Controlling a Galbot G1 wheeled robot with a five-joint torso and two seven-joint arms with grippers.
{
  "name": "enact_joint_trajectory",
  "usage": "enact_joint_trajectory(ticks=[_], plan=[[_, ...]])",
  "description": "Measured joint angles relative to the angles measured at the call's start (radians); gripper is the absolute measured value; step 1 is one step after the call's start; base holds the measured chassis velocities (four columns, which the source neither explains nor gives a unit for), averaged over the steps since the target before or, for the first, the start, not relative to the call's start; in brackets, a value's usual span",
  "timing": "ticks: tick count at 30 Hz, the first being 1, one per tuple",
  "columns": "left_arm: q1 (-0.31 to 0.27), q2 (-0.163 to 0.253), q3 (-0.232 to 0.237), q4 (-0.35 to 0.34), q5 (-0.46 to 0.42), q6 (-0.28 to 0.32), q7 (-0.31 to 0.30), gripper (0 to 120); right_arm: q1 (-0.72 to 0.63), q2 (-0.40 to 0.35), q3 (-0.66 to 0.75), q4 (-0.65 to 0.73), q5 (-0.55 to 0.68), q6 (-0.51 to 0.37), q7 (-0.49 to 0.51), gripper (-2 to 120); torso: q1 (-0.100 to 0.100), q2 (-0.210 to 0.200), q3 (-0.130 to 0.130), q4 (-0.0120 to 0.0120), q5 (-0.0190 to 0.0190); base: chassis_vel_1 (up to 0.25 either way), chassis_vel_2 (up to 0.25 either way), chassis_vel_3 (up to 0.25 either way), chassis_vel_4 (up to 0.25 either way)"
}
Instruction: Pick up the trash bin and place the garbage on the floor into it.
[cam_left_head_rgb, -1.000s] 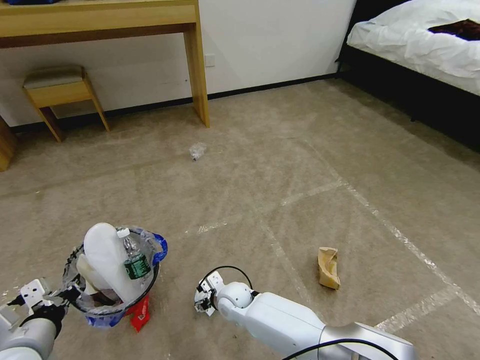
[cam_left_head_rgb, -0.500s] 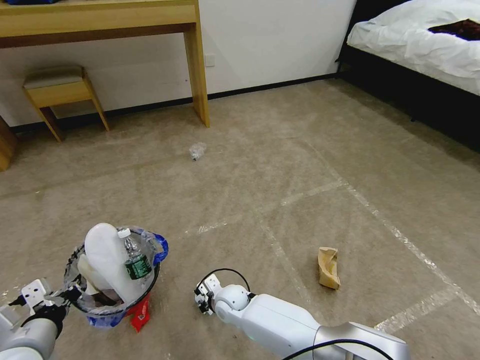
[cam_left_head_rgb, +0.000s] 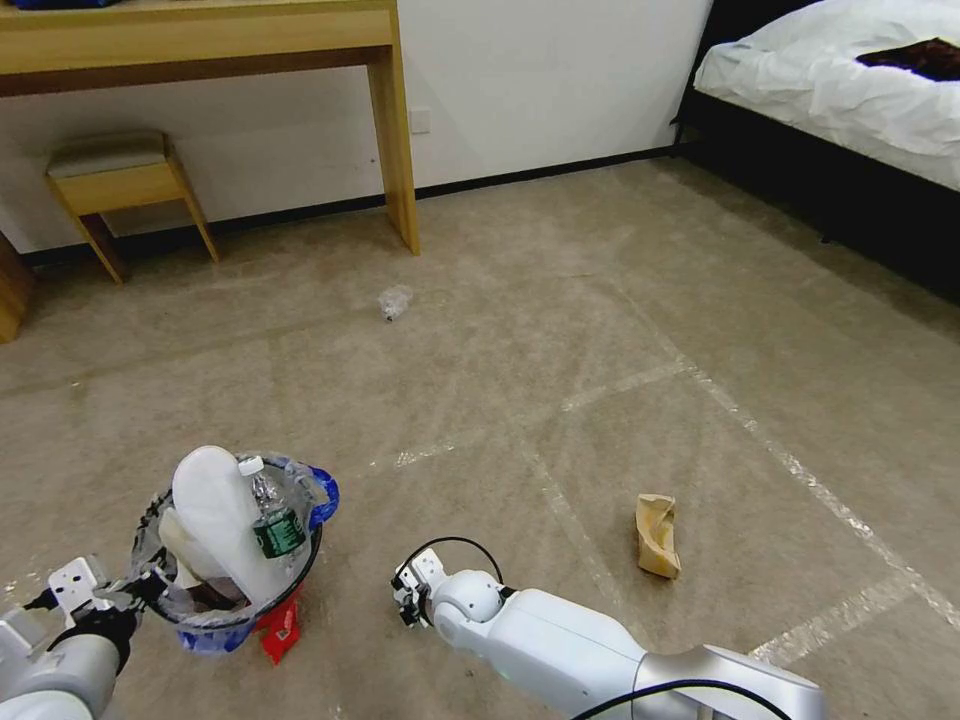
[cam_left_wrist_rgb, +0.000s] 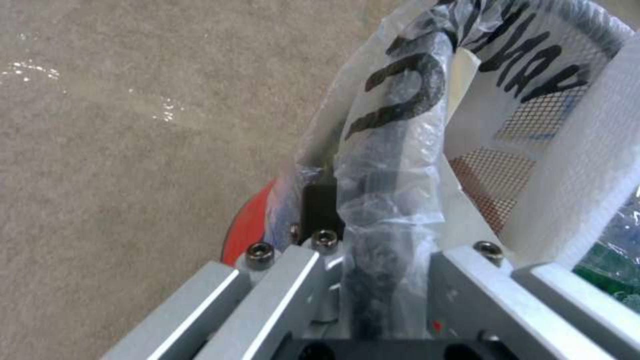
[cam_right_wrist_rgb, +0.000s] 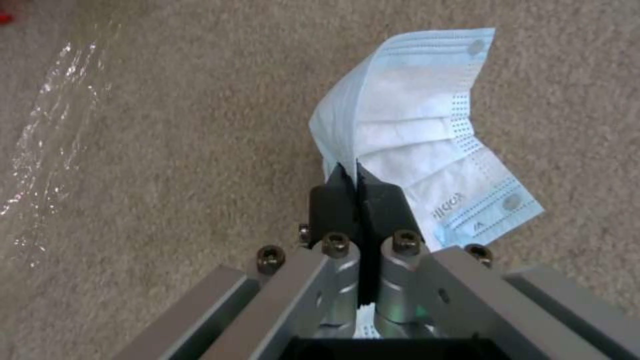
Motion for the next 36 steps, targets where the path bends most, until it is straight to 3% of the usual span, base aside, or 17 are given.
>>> enact_joint_trajectory(ticks=[7, 19, 36], plan=[[-0.001, 0.003, 0.003, 0.005, 0.001, 0.0, 0.0, 1, 0.0, -0.031, 0.007, 0.055, 0.025, 0.013, 0.023, 0, 0.0, 0.0, 0.0, 0.0, 0.0001, 0.0, 0.0, 0.0, 0.0], [0.001, 0.019, -0.002, -0.001, -0.013, 0.007, 0.0, 1, 0.036, -0.186, 0.163, 0.387, 0.112, 0.049, 0.058, 0, 0.0, 0.0, 0.0, -0.0002, 0.0001, 0.0, 0.0, 0.0, 0.0], [0.005, 0.023, -0.001, -0.008, -0.016, 0.009, -0.001, 1, 0.114, -0.23, 0.309, 0.746, 0.195, 0.051, 0.084, 0, 0.0, 0.0, 0.0, -0.0001, 0.0, 0.0, 0.0, 0.0, 0.0]])
